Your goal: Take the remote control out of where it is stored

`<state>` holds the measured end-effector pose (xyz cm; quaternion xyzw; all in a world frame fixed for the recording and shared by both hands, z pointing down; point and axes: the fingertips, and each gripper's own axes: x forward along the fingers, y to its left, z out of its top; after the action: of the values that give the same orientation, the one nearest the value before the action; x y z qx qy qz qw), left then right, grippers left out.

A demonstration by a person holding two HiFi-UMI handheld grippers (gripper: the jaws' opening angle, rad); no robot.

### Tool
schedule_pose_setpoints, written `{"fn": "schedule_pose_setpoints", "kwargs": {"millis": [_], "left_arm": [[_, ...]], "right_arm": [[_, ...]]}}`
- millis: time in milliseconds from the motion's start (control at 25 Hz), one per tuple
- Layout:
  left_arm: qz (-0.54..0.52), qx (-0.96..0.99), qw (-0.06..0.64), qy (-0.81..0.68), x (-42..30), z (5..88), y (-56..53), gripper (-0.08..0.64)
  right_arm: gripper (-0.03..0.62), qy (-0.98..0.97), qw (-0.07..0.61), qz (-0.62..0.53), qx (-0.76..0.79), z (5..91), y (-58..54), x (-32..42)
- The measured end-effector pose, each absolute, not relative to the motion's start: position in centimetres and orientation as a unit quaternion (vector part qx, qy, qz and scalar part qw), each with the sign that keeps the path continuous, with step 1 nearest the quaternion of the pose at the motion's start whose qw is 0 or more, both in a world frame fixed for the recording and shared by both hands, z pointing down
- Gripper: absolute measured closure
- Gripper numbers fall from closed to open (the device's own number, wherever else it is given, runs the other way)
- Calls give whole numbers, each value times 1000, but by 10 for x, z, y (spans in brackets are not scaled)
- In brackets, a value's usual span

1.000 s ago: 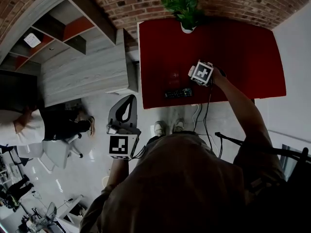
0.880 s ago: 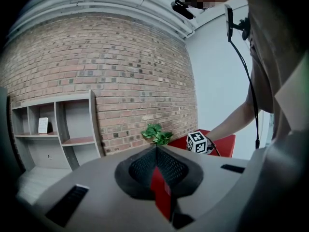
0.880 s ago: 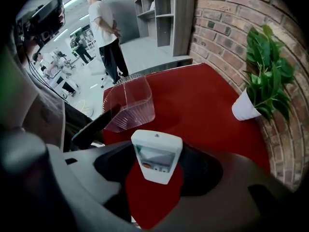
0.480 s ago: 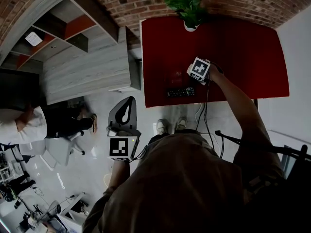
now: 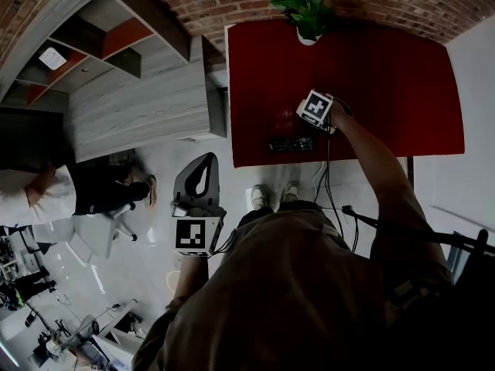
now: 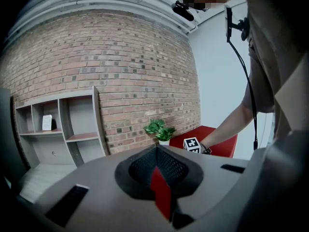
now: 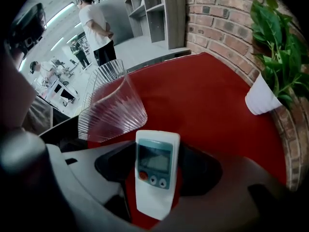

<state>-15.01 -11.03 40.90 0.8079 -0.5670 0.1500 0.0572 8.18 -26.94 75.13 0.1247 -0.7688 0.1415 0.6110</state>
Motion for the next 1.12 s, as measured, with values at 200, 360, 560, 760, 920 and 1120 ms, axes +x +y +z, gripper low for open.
{"fn": "schedule_pose_setpoints", "kwargs": {"millis": [200, 360, 560, 760, 920, 1120], "left_arm": [[155, 808, 58, -565, -151, 411, -112, 551], [161, 808, 60, -563, -150, 414, -111, 551], [151, 807, 69, -567, -149, 413, -112, 551], [152, 807, 69, -567, -151, 413, -112, 551], [152, 807, 70, -566, -151, 415, -111, 551], [161, 810, 66, -560, -152, 418, -110, 551]], "right_arm": [[327, -772, 606, 143, 129, 764, -269, 86], [330, -768, 611, 143, 130, 774, -268, 88], [333, -762, 617, 150, 132, 782, -267, 92], [331, -766, 612, 157, 123, 784, -269, 89], [331, -777, 600, 156, 112, 786, -268, 83], [331, -770, 611, 153, 107, 786, -267, 84]]}}
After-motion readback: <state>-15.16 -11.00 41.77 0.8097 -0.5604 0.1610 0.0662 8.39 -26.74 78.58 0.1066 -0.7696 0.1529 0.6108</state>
